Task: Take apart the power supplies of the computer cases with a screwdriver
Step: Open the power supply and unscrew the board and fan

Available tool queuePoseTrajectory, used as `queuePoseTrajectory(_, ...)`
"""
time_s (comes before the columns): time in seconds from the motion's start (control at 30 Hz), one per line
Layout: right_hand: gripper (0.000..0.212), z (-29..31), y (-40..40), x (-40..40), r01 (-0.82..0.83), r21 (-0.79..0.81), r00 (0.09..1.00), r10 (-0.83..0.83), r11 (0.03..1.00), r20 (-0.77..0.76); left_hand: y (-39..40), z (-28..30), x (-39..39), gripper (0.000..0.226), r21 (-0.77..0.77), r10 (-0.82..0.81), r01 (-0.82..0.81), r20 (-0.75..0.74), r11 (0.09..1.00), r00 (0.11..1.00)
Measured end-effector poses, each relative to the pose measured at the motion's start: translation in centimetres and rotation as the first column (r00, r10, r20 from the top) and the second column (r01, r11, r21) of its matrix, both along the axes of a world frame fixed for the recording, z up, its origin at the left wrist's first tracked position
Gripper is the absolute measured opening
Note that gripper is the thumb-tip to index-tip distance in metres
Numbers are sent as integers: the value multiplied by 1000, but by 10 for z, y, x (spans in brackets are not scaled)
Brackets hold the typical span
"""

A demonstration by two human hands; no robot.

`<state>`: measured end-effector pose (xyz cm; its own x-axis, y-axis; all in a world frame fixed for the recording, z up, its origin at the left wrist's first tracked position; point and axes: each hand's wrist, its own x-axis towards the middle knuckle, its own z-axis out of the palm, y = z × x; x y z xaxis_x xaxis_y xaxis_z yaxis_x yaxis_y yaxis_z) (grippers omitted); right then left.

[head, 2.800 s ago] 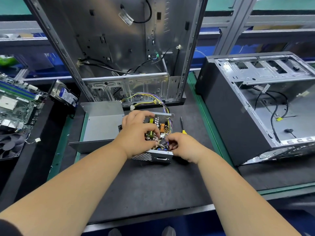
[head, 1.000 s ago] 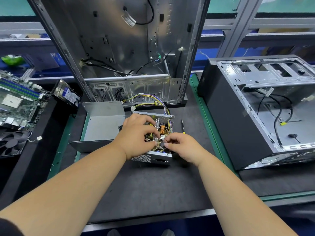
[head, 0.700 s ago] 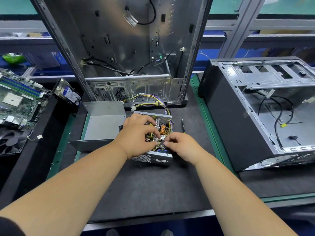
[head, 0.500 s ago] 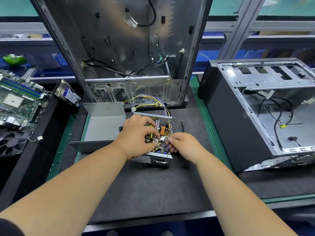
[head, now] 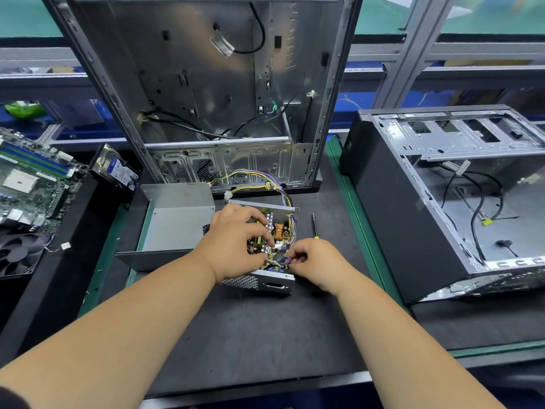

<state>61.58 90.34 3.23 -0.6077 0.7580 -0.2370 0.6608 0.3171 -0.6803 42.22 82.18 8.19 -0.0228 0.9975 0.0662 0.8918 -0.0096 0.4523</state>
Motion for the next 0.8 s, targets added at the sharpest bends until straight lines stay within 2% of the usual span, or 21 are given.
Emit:
queuePoseTrajectory(0.27, 17, 2, -3, -1, -34, -33, 998, 32, 999, -46, 0, 1, 1, 21, -21, -3, 3, 1, 1000, 1000)
queuePoseTrajectory(0.5, 10, 5, -2, -3, -80, 29, 997, 80, 996, -11, 0, 3, 0, 21, -12, -7, 7, 1, 1000, 1000)
queuePoseTrajectory(0.63, 22, 7, -6, -4, -132, 52, 990, 130, 990, 51, -1, 2, 1, 23, -11, -5, 5, 5, 1000, 1000)
queuePoseTrajectory(0.73, 31, 11, -7, -4, -126, -39, 990, 128, 991, 54, -1, 1, 2, 22, -13, 0, 0, 6, 1000, 1000)
queuePoseTrajectory(0.8, 22, 14, -7, -7, -78, -168, 996, 84, 983, 25, -2, 1, 2, 22, -9, 1, -1, 2, 1000, 1000)
